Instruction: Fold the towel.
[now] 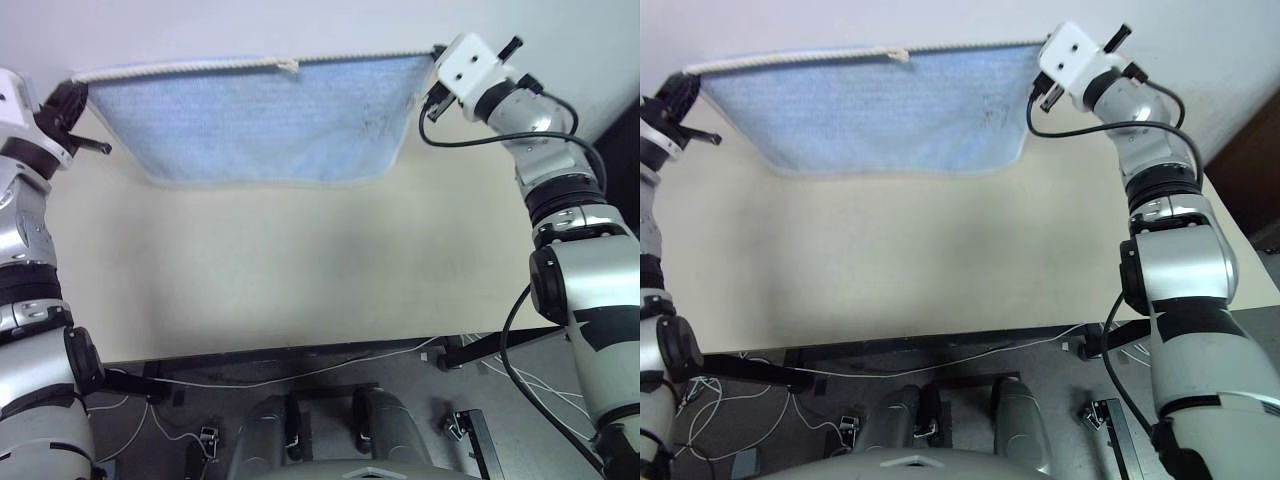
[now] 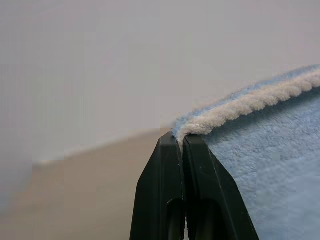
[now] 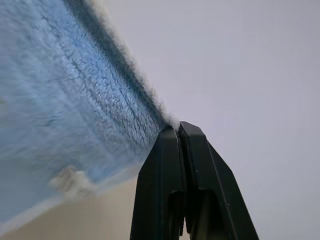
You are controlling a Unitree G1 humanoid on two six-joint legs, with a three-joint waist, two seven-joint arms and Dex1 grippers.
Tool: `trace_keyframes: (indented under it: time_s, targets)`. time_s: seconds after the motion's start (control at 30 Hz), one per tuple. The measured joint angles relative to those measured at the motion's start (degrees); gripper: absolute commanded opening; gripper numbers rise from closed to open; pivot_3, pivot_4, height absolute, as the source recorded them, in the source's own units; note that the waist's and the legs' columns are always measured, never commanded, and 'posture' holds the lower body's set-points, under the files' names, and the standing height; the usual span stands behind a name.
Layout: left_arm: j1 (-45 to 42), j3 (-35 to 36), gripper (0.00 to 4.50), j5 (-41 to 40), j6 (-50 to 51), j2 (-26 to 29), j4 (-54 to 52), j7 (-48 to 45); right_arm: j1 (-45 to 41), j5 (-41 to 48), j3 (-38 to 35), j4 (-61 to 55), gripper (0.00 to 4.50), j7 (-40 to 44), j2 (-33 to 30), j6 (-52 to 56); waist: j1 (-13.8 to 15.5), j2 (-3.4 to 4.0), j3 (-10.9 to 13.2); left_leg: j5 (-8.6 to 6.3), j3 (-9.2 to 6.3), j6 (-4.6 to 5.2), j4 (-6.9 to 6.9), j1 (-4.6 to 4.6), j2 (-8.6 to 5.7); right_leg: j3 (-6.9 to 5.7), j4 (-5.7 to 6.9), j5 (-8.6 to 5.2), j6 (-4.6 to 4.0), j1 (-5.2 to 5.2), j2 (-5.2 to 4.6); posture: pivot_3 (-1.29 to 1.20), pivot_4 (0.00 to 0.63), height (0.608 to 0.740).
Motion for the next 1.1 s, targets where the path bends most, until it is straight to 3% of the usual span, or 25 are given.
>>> trace_keyframes:
  time_s: [0.13,0.33,0.47,0.7,0.83,1.1]
  targets:
    - [6.0,0.2,0.0,-2.3,0.8,0.8,-2.4,-7.2,6.6,7.8,-3.7,-8.3,0.03,12.6,-2.7,0.9,-0.4,0.0,0.0,0.0,0.01,0.01,-0.04,0.2,0.01,0.0,-0.04,-0.03,0.06,0.2,0.02,0.0,0.15,0.74]
    - [30.8,2.5,0.0,-10.3,10.9,1.9,-16.3,-21.2,32.4,19.4,-5.0,-33.3,0.03,32.4,-8.9,13.1,-0.2,0.0,0.1,-0.02,-0.21,0.02,0.06,0.33,0.06,0.02,0.01,-0.06,0.08,0.3,-0.06,0.0,0.15,0.74]
    - [47.0,5.3,0.0,-14.4,18.1,4.1,-27.6,-27.1,46.1,27.0,-7.5,-50.2,0.03,40.1,-15.7,24.4,0.5,0.01,0.1,-0.1,-0.31,0.04,0.07,0.41,0.03,0.02,-0.06,-0.07,0.05,0.33,-0.16,0.0,0.15,0.74]
    - [63.5,12.0,0.0,-20.4,28.1,4.9,-40.3,-31.7,60.0,37.0,-13.0,-67.6,0.03,47.8,-23.1,38.0,1.5,-0.04,0.1,-0.43,-0.43,0.2,0.05,0.55,0.0,0.0,-0.15,-0.15,-0.25,0.39,-0.48,0.0,0.15,0.74]
    - [65.0,14.2,0.0,-21.7,30.6,5.3,-43.2,-31.6,59.9,37.5,-13.9,-69.1,0.03,48.6,-24.2,40.0,1.6,-0.04,0.0,-0.46,-0.45,0.24,0.03,0.56,0.0,-0.01,-0.2,-0.18,-0.43,0.2,-0.48,0.0,0.15,0.74]
    - [49.4,7.5,0.0,-11.6,22.1,3.2,-33.9,-21.7,40.0,23.3,-4.4,-49.1,0.03,37.8,-13.4,31.5,1.6,-0.04,0.0,-0.28,-0.35,-0.04,0.0,0.41,-0.08,0.0,-0.11,-0.11,-0.42,0.25,-0.44,0.0,0.15,0.74]
